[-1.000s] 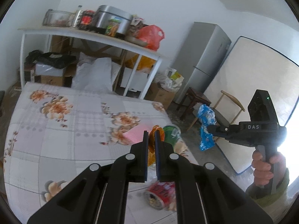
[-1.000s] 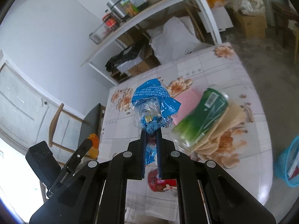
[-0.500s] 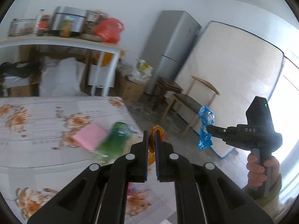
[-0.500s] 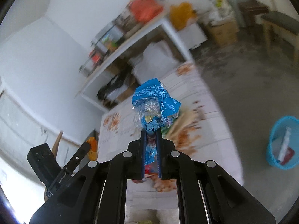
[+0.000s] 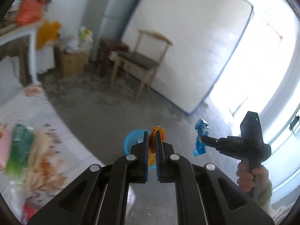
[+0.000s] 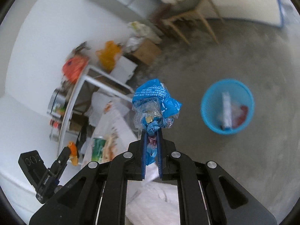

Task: Collect trash
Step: 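Carry the wrapper and peel over the blue wastebasket and open both tools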

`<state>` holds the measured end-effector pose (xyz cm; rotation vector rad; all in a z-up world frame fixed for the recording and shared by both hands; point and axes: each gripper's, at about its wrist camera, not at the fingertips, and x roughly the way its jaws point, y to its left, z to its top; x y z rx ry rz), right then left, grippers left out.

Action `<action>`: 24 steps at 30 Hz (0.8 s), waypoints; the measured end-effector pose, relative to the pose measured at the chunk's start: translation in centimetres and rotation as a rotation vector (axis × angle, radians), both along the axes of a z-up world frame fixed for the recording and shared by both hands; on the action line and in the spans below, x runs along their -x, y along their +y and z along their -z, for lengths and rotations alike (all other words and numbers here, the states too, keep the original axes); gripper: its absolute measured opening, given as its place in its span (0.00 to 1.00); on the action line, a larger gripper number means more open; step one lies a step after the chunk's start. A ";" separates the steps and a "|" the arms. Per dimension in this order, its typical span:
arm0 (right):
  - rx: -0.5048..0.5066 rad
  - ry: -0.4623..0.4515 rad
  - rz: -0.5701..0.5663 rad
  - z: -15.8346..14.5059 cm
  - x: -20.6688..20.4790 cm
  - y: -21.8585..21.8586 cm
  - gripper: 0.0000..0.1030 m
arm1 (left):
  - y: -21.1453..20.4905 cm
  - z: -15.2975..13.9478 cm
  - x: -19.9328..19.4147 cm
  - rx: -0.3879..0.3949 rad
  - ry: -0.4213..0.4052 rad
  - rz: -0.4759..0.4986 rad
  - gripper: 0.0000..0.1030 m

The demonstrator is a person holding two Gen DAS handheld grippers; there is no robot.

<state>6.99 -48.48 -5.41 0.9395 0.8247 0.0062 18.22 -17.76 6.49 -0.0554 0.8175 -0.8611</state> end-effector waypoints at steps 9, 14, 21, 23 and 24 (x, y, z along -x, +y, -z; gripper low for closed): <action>-0.076 0.135 0.065 6.9 -1.4 -3.9 0.09 | -12.6 9.2 -5.5 -0.192 0.193 0.077 0.06; -0.106 0.164 0.085 8.4 -1.1 -4.8 0.09 | -17.7 13.4 -8.6 -0.271 0.250 0.089 0.06; -0.132 0.208 0.111 10.1 -0.2 -5.7 0.10 | -21.7 17.7 -12.2 -0.277 0.248 0.017 0.35; -0.127 0.221 0.110 10.4 -0.2 -6.0 0.11 | -21.5 17.9 -12.8 -0.264 0.268 0.005 0.36; -0.124 0.226 0.108 10.6 -0.2 -6.0 0.11 | -21.1 17.7 -12.8 -0.258 0.266 0.000 0.37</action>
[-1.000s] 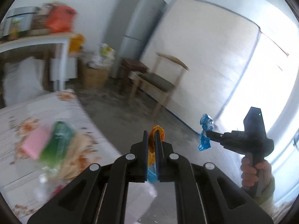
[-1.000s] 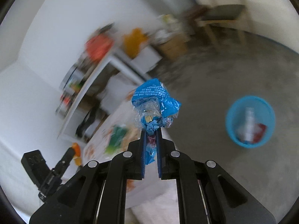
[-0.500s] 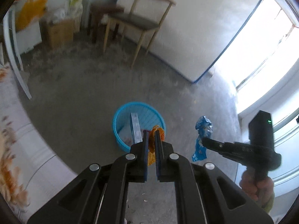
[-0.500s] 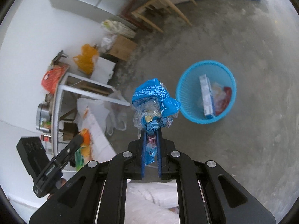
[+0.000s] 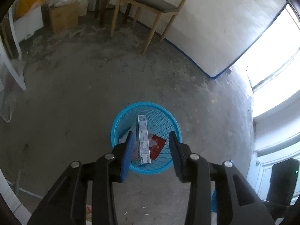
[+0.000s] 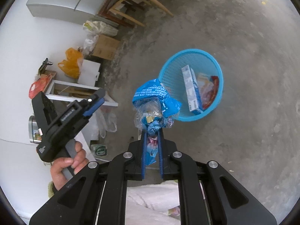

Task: Collect trash
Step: 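Carry the wrapper and peel over the blue wastebasket and open both tools, then move both tools back to the table and grasp the red can with the right tool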

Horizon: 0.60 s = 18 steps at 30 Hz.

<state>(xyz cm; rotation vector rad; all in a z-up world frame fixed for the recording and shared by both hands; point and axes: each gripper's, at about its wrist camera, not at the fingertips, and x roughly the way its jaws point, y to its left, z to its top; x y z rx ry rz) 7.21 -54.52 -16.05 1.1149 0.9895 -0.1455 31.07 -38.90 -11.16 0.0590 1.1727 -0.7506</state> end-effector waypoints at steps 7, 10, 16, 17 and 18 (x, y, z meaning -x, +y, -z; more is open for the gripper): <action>0.043 0.020 -0.098 1.0 -5.6 0.8 0.12 | 4.0 -5.3 1.6 0.024 -0.097 0.011 0.42; 0.114 0.027 -0.167 1.8 -10.4 1.4 0.25 | 7.8 -8.9 3.3 0.065 -0.145 -0.004 0.49; 0.296 0.149 -0.206 4.7 -15.3 2.3 0.58 | 18.8 -14.6 7.2 0.136 -0.246 -0.095 0.62; 0.293 0.142 -0.204 4.7 -14.9 2.6 0.58 | 21.3 -15.3 8.0 0.142 -0.260 -0.125 0.64; 0.292 0.135 -0.203 4.6 -14.3 2.7 0.58 | 23.2 -15.8 8.7 0.149 -0.269 -0.142 0.66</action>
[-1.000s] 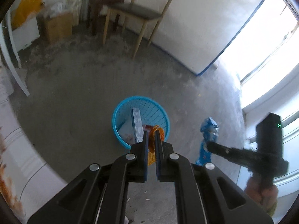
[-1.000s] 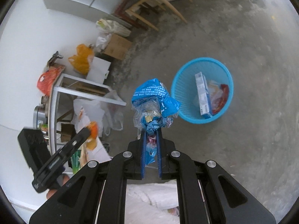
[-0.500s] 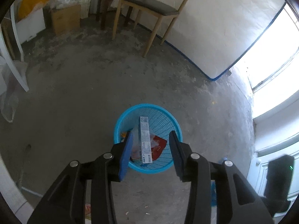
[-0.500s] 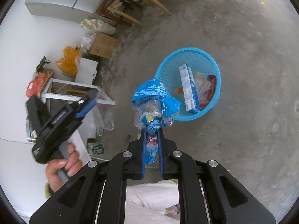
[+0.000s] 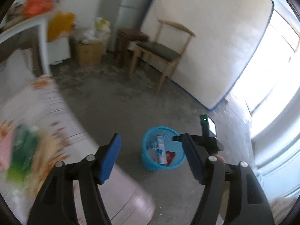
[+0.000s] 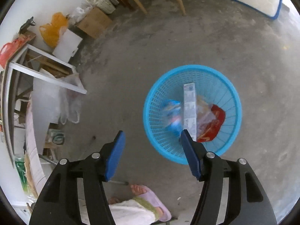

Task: Collect trash
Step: 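Move both tools back to the table and grasp the red can with the right tool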

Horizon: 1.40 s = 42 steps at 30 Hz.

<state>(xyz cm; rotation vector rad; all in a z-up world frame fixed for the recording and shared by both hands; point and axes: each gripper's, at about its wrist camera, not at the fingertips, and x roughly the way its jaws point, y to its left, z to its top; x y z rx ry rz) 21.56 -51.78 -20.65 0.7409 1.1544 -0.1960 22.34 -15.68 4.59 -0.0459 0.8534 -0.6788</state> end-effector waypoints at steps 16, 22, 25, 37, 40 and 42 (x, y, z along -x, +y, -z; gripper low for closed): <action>-0.117 -0.139 -0.086 -6.7 7.6 5.9 0.58 | 23.3 2.0 9.1 -0.038 -0.001 -0.433 0.69; -0.181 -0.229 -0.209 -11.0 6.5 11.0 0.63 | 26.4 4.2 11.2 -0.013 0.046 -0.508 0.69; -0.203 -0.248 -0.291 -12.4 5.4 14.6 0.64 | 27.7 5.2 12.0 -0.002 0.058 -0.539 0.69; -0.299 -0.253 -0.652 -15.3 2.3 30.8 0.64 | 30.8 7.7 14.5 0.070 0.059 -0.562 0.69; -0.298 -0.245 -0.723 -15.4 1.9 34.4 0.64 | 30.4 8.2 15.3 0.124 0.055 -0.522 0.69; -0.285 -0.241 -0.758 -15.5 1.7 36.3 0.64 | 29.8 8.4 15.5 0.160 0.051 -0.486 0.69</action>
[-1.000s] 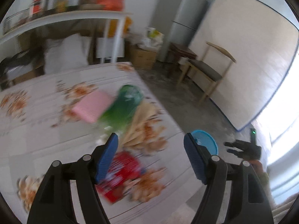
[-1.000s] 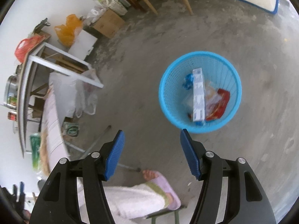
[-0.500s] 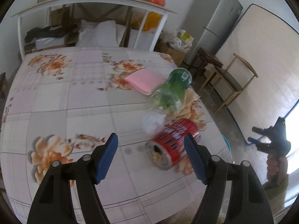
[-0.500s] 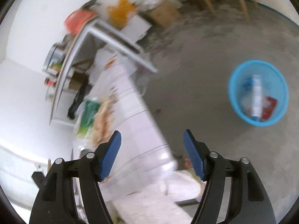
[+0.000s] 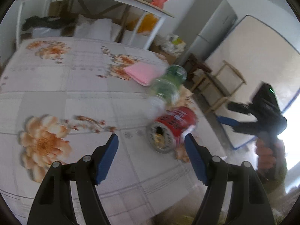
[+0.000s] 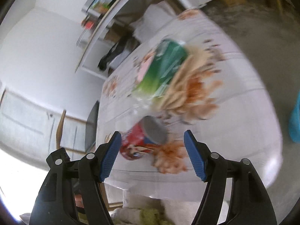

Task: Collect trash
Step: 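Move both tools back to the table and grasp the red can with the right tool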

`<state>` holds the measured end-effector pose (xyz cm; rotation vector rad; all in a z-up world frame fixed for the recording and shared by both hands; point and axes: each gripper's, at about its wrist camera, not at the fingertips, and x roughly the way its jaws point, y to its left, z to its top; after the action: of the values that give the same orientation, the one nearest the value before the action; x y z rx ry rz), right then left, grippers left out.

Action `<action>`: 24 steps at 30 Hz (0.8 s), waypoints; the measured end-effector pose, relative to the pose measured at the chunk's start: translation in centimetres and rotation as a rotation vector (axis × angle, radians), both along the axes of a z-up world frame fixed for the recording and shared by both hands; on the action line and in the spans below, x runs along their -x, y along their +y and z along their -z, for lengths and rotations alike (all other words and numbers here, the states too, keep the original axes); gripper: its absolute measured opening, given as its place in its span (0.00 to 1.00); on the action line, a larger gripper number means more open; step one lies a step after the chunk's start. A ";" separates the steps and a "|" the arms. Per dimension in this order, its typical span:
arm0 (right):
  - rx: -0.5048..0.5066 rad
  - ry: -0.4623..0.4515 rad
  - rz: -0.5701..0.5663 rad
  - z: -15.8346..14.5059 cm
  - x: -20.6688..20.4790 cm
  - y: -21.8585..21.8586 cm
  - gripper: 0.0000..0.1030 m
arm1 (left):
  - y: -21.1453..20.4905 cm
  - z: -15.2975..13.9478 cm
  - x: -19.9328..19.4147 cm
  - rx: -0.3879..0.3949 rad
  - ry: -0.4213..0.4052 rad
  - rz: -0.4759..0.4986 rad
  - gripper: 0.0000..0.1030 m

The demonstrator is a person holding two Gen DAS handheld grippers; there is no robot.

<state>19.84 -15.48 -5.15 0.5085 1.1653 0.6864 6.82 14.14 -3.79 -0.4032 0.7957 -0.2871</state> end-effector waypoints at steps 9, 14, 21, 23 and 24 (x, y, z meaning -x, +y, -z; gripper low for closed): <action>0.122 -0.015 -0.047 1.4 -1.9 5.8 0.57 | -1.7 1.5 -0.9 0.103 -0.025 0.085 0.64; 0.129 0.029 -0.038 2.4 -1.9 6.3 0.35 | -1.7 1.6 -1.9 0.227 -0.019 0.103 0.50; 0.046 0.100 -0.007 3.5 -1.7 4.7 0.26 | -2.1 1.9 -3.1 0.283 -0.003 0.098 0.42; 0.002 0.130 0.005 3.9 -1.6 3.9 0.26 | -2.1 1.7 -3.0 0.295 -0.006 0.098 0.42; -0.017 0.142 0.009 4.1 -1.6 3.3 0.26 | -2.2 1.4 -2.9 0.295 -0.011 0.100 0.42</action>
<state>21.42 -12.19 -9.23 0.5843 1.2906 0.6616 9.71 11.97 -5.22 -0.6395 0.7660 -0.5025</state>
